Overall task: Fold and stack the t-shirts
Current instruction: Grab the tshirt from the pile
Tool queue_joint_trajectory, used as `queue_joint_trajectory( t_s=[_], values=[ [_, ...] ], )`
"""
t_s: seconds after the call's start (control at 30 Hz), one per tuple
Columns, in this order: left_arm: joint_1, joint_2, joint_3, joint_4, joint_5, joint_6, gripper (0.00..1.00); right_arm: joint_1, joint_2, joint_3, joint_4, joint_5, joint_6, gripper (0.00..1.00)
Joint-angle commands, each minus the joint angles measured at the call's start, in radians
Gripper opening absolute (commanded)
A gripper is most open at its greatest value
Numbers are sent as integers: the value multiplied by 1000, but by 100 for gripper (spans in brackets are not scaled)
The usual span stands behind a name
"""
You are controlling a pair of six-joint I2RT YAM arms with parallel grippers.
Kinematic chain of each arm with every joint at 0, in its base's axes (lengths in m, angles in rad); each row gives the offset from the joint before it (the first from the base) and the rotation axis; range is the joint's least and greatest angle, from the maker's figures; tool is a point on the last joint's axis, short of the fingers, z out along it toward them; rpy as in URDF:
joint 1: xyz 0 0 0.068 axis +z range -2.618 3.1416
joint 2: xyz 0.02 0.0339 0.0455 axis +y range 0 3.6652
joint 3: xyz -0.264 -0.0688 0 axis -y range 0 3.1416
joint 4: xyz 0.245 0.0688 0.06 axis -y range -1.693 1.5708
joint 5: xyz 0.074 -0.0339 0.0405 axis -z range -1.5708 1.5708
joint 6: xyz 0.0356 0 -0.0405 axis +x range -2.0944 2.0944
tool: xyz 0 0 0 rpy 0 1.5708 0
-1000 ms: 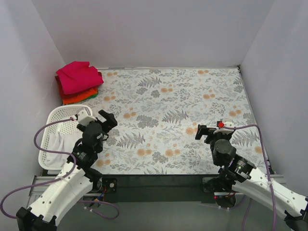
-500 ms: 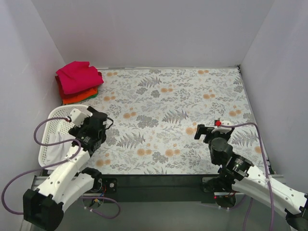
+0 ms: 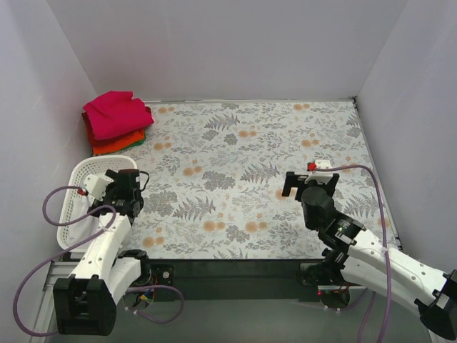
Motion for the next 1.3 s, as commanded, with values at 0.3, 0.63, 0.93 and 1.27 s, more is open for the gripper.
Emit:
queue_joint_trajectory(
  t_s=[0.3, 0.63, 0.93, 1.27],
  values=[
    [382, 96, -21, 114, 67, 22, 98, -139, 213, 116, 143, -266, -46, 98],
    [439, 237, -21, 183, 133, 79, 98, -178, 311, 162, 154, -361, -40, 98],
    [441, 280, -27, 242, 188, 137, 71, -187, 253, 127, 153, -371, -38, 98],
    [439, 257, -46, 271, 230, 165, 8, -199, 193, 104, 152, -388, -32, 98]
  ],
)
